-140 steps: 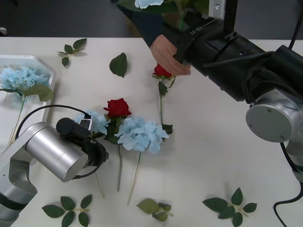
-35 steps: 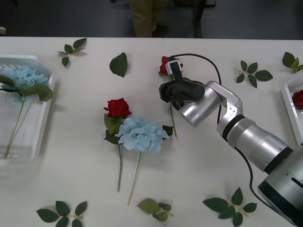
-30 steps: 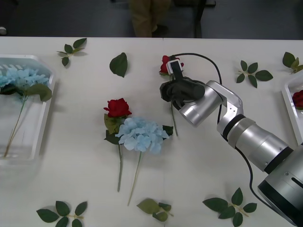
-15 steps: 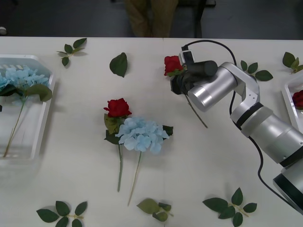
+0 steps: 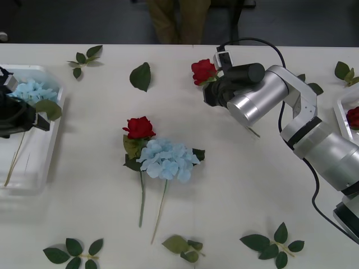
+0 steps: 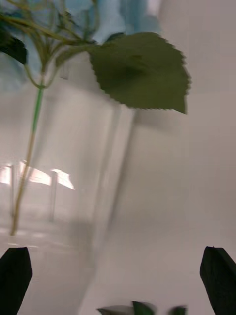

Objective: Place the red flowers into the right box and the blue flowers into the left box. If a person shows an open palm, hand one flower to the person first, then continue sorting.

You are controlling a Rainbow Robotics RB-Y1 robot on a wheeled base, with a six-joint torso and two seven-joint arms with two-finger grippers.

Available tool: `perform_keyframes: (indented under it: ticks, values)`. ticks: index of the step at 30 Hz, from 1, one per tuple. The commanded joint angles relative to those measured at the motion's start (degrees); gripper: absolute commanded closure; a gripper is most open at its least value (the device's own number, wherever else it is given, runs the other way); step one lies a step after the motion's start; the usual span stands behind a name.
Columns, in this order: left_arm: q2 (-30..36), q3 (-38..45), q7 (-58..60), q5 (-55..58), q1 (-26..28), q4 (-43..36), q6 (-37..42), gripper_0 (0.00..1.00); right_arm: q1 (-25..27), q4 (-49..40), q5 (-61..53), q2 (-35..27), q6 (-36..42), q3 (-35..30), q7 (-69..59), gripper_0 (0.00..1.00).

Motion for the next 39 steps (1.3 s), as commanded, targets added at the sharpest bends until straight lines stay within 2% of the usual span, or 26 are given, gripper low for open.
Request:
perform_keyframes:
  ticks: [1, 5, 12, 16, 23, 31, 39]
  values:
    - [-5.58, -0.28, 2.04, -2.94, -2.79, -6.89, 5.17, 0.00, -0.14, -2.30, 0.34, -1.41, -1.33, -1.06, -0.78, 0.24]
    - [-9.44, -6.78, 6.52, -8.30, -5.08, -11.28, 8.86, 0.00, -0.14, -2.21, 1.40, -1.41, -2.38, -1.06, -0.69, 0.23]
    - [-16.04, -19.44, 14.61, -21.74, -5.51, -15.94, 9.30, 0.00, -0.14, -1.68, 7.11, -1.58, -3.52, -1.06, -1.13, 0.24]
    - [-18.32, -26.82, 19.97, -27.90, -5.69, -15.94, 7.19, 0.00, -0.14, -1.68, 11.33, -2.73, 0.87, -1.06, -1.04, 0.24]
    - [-18.67, -35.43, 28.76, -29.48, -6.31, -15.59, 2.97, 0.00, -0.14, -0.10, 10.98, -3.43, 1.05, -1.24, -0.78, 0.24]
    - [-19.11, -44.84, 36.75, -32.73, -9.03, -13.83, 0.86, 0.00, -0.23, 8.87, 8.96, 0.61, -10.12, -1.24, -0.34, 0.24]
    - [-20.25, -49.50, 38.60, -35.02, -9.65, -9.08, -5.02, 0.00, -0.23, 9.83, 10.63, 3.60, -11.44, -1.24, 0.01, 0.24]
